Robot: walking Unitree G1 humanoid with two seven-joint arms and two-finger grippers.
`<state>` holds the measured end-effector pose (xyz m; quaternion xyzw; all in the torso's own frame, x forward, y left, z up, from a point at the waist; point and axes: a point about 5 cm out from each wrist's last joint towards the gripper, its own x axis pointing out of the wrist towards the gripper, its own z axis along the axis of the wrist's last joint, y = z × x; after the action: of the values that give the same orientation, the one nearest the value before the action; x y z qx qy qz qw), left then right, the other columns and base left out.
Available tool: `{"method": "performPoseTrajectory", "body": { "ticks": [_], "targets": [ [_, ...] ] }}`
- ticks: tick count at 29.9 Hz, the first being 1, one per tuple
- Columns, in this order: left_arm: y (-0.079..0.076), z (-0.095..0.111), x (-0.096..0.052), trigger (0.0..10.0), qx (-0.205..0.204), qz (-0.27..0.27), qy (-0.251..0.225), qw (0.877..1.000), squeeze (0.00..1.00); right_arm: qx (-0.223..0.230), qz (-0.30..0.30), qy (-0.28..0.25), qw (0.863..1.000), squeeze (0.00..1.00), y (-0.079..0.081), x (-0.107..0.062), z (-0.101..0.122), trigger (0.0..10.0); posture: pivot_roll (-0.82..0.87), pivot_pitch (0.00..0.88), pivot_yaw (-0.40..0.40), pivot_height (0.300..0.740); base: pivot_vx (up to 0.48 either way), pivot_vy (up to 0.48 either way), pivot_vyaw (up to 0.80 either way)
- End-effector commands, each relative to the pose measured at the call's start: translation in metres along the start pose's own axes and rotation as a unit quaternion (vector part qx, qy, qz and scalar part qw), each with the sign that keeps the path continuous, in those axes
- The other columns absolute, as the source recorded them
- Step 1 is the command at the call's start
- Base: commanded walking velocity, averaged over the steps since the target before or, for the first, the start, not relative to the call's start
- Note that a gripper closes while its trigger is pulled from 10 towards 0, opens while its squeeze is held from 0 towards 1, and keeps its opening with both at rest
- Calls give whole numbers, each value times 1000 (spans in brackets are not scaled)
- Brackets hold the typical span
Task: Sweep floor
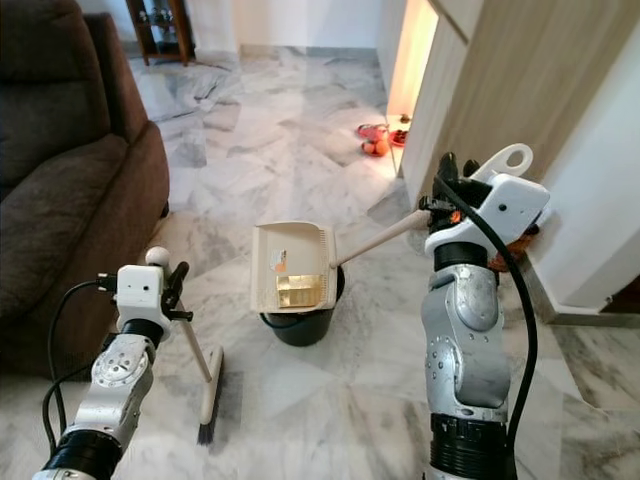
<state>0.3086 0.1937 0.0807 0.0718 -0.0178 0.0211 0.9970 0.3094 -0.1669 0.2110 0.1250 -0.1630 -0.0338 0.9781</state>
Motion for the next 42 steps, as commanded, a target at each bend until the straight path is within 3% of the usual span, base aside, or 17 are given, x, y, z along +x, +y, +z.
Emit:
{"method": "performPoseTrajectory", "body": {
  "ticks": [1,5,26,37,42],
  "targets": [
    [-4,14,6,10000,3,-4,-37,999,0,3,7,-55,998,0,2,4,19,10000,-7,0,-13,740,300,0,800],
    [-4,14,6,10000,3,-4,-37,999,0,5,10,-55,998,0,3,4,19,10000,-5,0,-13,740,296,0,697],
    [-3,16,6,10000,5,0,-42,999,0,20,14,-60,998,0,7,4,18,10000,0,0,-13,740,296,0,0],
    [-4,15,6,10000,4,-3,-41,999,0,14,5,-61,998,0,4,4,17,10000,-2,0,-14,740,295,0,0],
    [-5,15,5,10000,2,-5,-44,999,0,-13,21,-67,997,0,7,2,18,10000,-2,0,-14,740,0,0,0]
  ]
}}
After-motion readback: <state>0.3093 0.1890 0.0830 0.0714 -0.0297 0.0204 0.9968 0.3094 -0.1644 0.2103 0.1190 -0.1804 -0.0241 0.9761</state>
